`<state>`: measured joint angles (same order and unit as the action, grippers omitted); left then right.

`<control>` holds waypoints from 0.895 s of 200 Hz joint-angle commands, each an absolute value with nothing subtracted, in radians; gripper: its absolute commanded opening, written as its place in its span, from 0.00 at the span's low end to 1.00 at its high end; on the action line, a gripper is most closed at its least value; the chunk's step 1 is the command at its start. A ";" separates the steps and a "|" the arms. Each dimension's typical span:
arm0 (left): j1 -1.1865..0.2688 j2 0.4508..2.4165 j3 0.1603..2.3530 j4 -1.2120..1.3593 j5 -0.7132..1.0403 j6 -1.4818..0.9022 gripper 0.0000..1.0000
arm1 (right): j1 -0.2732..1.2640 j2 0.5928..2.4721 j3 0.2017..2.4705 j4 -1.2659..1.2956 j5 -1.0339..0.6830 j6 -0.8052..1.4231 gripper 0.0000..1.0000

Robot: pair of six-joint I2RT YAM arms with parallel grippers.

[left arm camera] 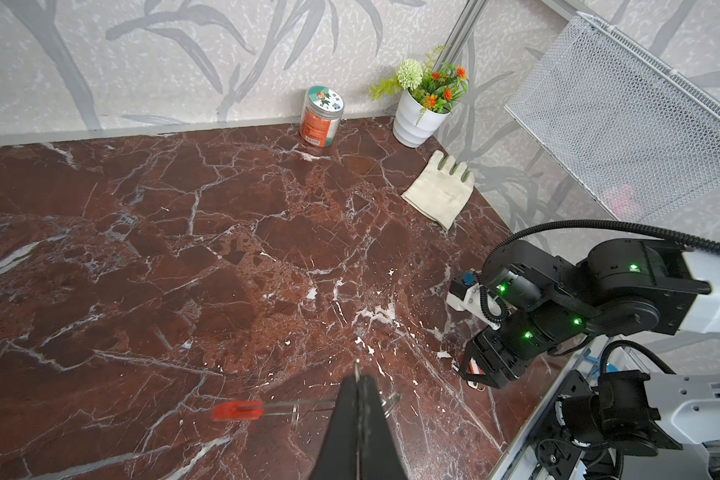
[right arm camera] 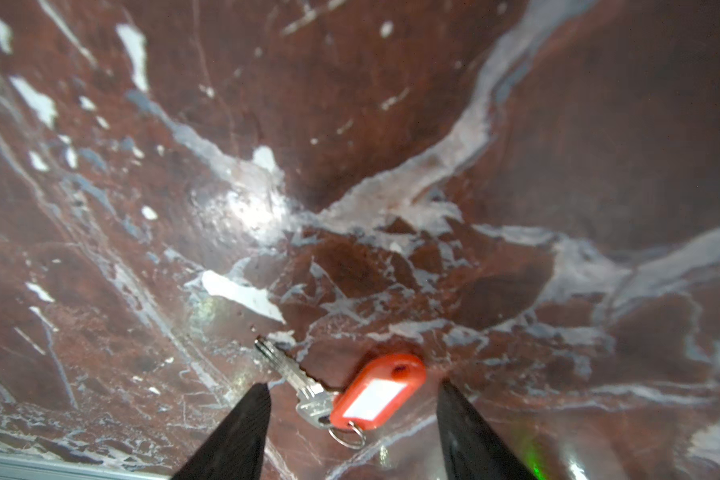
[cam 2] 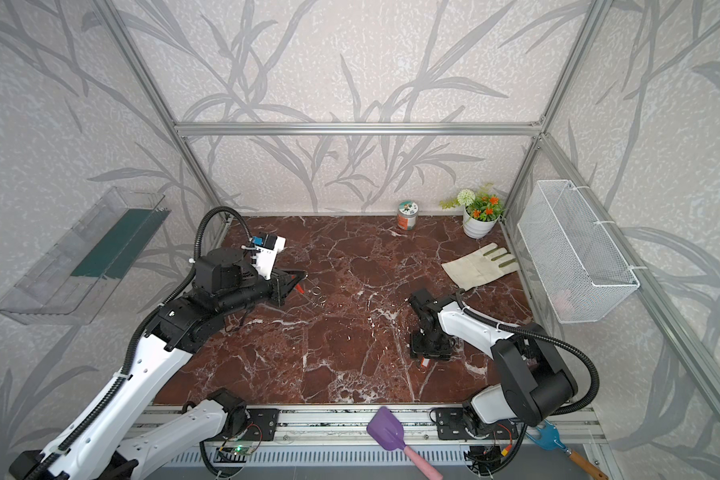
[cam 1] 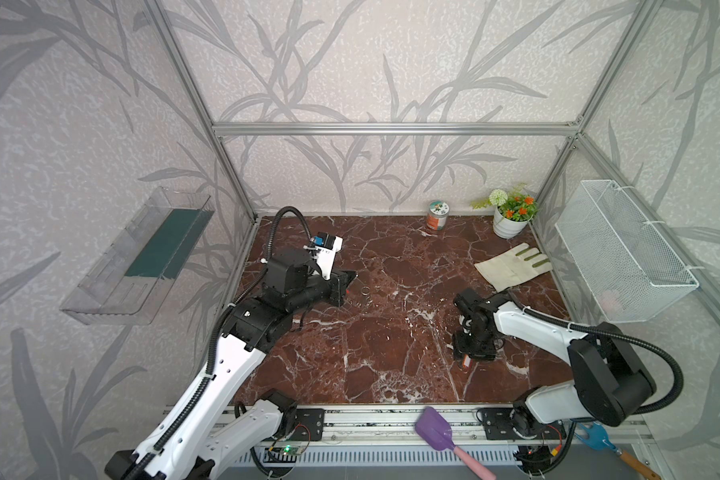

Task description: Put the keys on the keyring

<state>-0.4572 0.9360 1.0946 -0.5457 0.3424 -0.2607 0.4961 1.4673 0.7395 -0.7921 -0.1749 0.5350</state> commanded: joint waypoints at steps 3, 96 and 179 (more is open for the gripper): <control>-0.458 0.932 1.109 -0.532 0.346 -0.245 0.00 | 0.502 1.509 0.764 -0.723 -0.260 0.541 0.65; -0.458 0.923 1.096 -0.535 0.330 -0.244 0.00 | 0.710 1.623 0.904 -0.718 -0.287 0.611 0.65; -0.457 0.961 1.092 -0.482 0.374 -0.245 0.00 | 0.743 1.372 0.764 -0.839 -0.235 0.710 0.65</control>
